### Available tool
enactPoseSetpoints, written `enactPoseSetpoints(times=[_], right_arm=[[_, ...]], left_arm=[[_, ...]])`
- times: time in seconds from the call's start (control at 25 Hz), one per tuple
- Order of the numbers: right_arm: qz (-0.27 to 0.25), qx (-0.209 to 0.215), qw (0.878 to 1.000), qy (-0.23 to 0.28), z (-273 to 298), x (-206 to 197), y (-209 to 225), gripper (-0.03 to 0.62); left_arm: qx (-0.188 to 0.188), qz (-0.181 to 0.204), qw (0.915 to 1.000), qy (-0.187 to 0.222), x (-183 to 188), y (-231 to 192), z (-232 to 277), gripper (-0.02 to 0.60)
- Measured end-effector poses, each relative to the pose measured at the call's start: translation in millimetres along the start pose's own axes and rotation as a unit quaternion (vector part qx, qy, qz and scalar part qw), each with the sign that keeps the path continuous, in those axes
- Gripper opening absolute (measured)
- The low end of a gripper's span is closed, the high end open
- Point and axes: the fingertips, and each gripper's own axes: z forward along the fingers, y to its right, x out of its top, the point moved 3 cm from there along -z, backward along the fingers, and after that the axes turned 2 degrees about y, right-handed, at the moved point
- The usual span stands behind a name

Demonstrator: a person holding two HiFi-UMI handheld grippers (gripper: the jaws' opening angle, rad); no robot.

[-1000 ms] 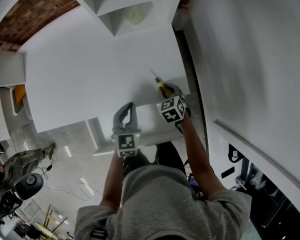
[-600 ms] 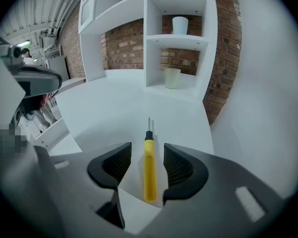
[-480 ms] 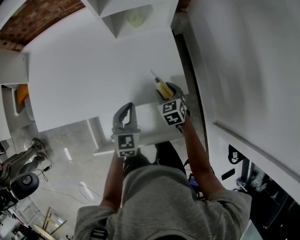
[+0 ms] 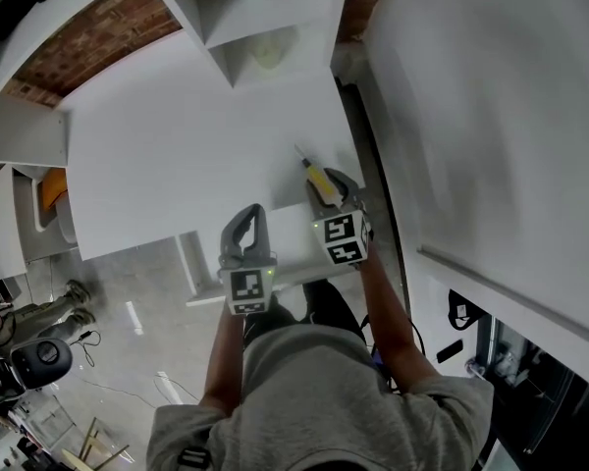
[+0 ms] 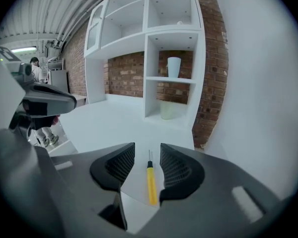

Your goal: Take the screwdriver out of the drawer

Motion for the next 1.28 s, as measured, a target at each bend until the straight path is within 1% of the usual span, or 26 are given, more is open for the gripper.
enactPoseSetpoints(times=[0.16,0.32,0.52,0.8,1.0,1.28], right_arm=[[0.0,0.002,0.999,0.043,-26,24,-11,0.135],[0.011,0.011,0.997,0.071,-54,37,-22,0.106],[0.001,0.009,0.995,0.103,-85,51,-38,0.085],[-0.012,0.013,0.991,0.132,-118,53,-64,0.033],[-0.023,0.02,0.988,0.148,-138,53,-82,0.007],[-0.026,0.025,0.986,0.16,-155,45,-93,0.003]], left_arm=[[0.007,0.005,0.9997,0.023,18,3,-16,0.012],[0.018,0.011,0.9988,0.045,35,8,-36,0.012],[0.031,0.016,0.9972,0.067,50,9,-65,0.012],[0.049,0.011,0.9948,0.089,53,13,-100,0.012],[0.056,0.011,0.9936,0.097,53,17,-120,0.012],[0.062,0.01,0.9933,0.097,48,22,-135,0.012]])
